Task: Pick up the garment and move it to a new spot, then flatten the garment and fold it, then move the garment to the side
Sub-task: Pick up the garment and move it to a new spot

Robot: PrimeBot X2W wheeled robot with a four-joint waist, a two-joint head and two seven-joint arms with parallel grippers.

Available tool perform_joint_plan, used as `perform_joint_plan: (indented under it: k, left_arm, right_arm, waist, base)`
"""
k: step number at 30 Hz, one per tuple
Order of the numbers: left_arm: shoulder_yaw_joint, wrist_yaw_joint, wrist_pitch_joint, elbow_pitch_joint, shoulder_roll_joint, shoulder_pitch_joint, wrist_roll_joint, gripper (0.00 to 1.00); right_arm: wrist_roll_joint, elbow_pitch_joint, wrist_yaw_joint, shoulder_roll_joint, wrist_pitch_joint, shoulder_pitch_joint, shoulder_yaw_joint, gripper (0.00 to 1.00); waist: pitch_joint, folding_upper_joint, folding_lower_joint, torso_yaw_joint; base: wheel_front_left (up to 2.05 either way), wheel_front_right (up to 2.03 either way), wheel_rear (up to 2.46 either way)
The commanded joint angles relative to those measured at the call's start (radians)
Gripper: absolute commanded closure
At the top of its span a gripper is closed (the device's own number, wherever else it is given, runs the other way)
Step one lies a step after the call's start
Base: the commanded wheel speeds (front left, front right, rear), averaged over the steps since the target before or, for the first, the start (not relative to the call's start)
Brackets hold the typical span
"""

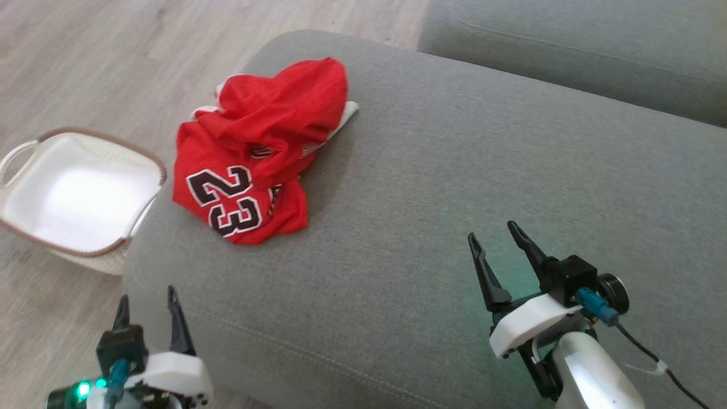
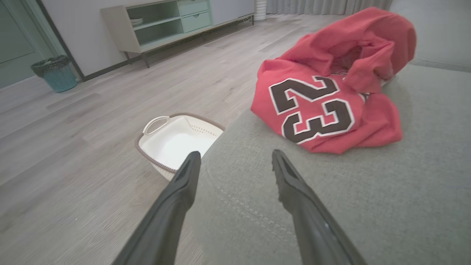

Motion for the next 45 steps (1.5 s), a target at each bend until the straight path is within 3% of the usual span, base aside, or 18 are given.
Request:
perform_joint_plan:
  k: [1, 8, 13, 30, 35, 42, 43, 44, 45]
  left_arm:
    - [0.041, 0.008, -0.012, -0.038, 0.011, -0.019, -0.006, 0.00]
    - [0.059, -0.007, -0.012, -0.041, 0.007, -0.037, -0.019, 0.00]
    - [0.085, -0.048, -0.012, -0.039, 0.014, -0.109, -0.034, 0.00]
    - [0.077, -0.229, -0.012, 0.121, 0.187, -0.550, 0.006, 0.00]
    - [0.031, -0.288, -0.012, 0.238, 0.202, -0.663, 0.013, 0.00]
    - [0.013, -0.292, -0.002, 0.489, 0.207, -0.755, 0.013, 0.00]
    - [0.011, -0.293, 0.000, 0.517, 0.209, -0.767, 0.011, 0.45]
    - [0.012, -0.294, 0.003, 0.543, 0.209, -0.778, 0.008, 1.00]
    - [0.012, -0.293, 0.005, 0.566, 0.209, -0.789, 0.005, 1.00]
  right_arm:
    - [0.005, -0.024, 0.008, -0.004, -0.011, -0.046, 0.027, 0.00]
    - [-0.002, -0.027, 0.008, -0.004, -0.011, -0.051, 0.036, 0.00]
    - [-0.019, -0.051, 0.008, -0.004, -0.011, -0.074, 0.054, 0.00]
    - [-0.025, -0.123, 0.008, -0.080, -0.011, -0.150, 0.081, 0.00]
    - [-0.021, -0.129, 0.008, -0.087, -0.011, -0.166, 0.075, 0.00]
    - [-0.011, -0.117, 0.008, -0.078, -0.011, -0.181, 0.086, 0.00]
    - [-0.009, -0.114, 0.008, -0.076, -0.011, -0.183, 0.085, 0.00]
    - [-0.008, -0.111, 0.008, -0.075, -0.011, -0.185, 0.085, 0.00]
    - [-0.006, -0.108, 0.008, -0.074, -0.011, -0.187, 0.085, 0.00]
  waist:
    - [0.006, 0.0000, 0.0000, 0.010]
    - [0.031, 0.0000, 0.0000, -0.006]
    - [0.088, 0.0000, 0.0000, -0.040]
    - [0.290, 0.0000, 0.0000, -0.144]
    - [0.322, 0.0000, 0.0000, -0.166]
    - [0.341, 0.0000, 0.0000, -0.198]
    - [0.342, 0.0000, 0.0000, -0.202]
    - [0.342, 0.0000, 0.0000, -0.205]
    - [0.341, 0.0000, 0.0000, -0.208]
  base:
    - [0.00, 0.00, 0.00]
    - [0.00, 0.00, 0.00]
    - [0.00, 0.00, 0.00]
    - [0.00, 0.00, 0.00]
    - [0.00, 0.00, 0.00]
    - [0.00, 0.00, 0.00]
    - [0.00, 0.00, 0.00]
    - [0.00, 0.00, 0.00]
    - [0.00, 0.00, 0.00]
